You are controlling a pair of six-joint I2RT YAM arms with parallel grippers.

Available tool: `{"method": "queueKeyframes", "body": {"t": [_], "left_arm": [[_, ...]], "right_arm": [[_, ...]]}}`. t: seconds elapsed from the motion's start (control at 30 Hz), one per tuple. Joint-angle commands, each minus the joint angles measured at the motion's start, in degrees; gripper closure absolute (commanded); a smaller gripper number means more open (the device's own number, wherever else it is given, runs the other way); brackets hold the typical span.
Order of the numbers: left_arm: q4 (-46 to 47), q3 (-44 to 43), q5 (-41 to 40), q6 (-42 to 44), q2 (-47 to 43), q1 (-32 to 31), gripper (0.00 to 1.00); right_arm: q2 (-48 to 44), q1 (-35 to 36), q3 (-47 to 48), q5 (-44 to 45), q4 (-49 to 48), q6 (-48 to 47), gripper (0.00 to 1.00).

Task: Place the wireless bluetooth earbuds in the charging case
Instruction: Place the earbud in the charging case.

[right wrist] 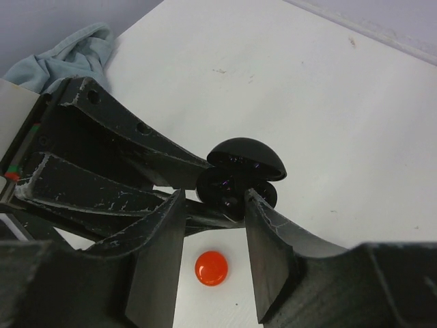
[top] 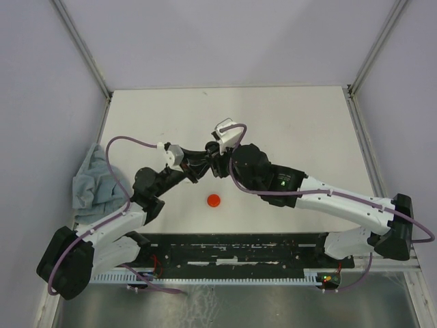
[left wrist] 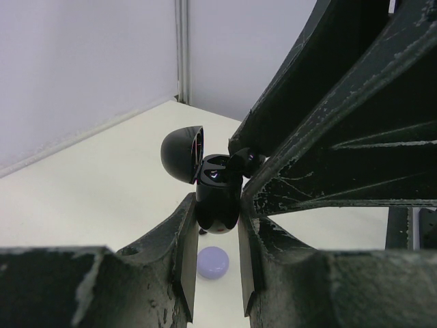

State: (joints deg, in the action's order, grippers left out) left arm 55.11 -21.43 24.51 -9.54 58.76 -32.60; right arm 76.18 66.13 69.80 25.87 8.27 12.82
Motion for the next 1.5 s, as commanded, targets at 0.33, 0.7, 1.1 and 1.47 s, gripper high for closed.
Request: {"method": "queueKeyframes", "body": {"t": [0.33, 0.7, 1.1, 1.47], "left_arm": [[7.36, 1.03, 0.17, -2.94, 0.15, -0.08, 0.97], [9.23, 0.38, 7.02, -6.78, 2.58, 0.06, 0.97], [9.57, -0.37, 7.54, -7.35, 2.66, 0.03, 0.97], [10.15, -0.79, 8.11, -7.86, 2.61, 0.07, 0.97]], "right_arm": [[-2.80, -5.00, 12.97, -15.53, 16.46, -2.77, 0.36], [-2.80, -15.04, 17.46, -38.53, 28.81, -8.19, 0.43], [-0.07, -15.24, 16.44, -39.76, 26.65, -3.10, 0.45], [0.89, -15.26, 15.23, -40.38, 23.88, -1.03, 0.45]]}}
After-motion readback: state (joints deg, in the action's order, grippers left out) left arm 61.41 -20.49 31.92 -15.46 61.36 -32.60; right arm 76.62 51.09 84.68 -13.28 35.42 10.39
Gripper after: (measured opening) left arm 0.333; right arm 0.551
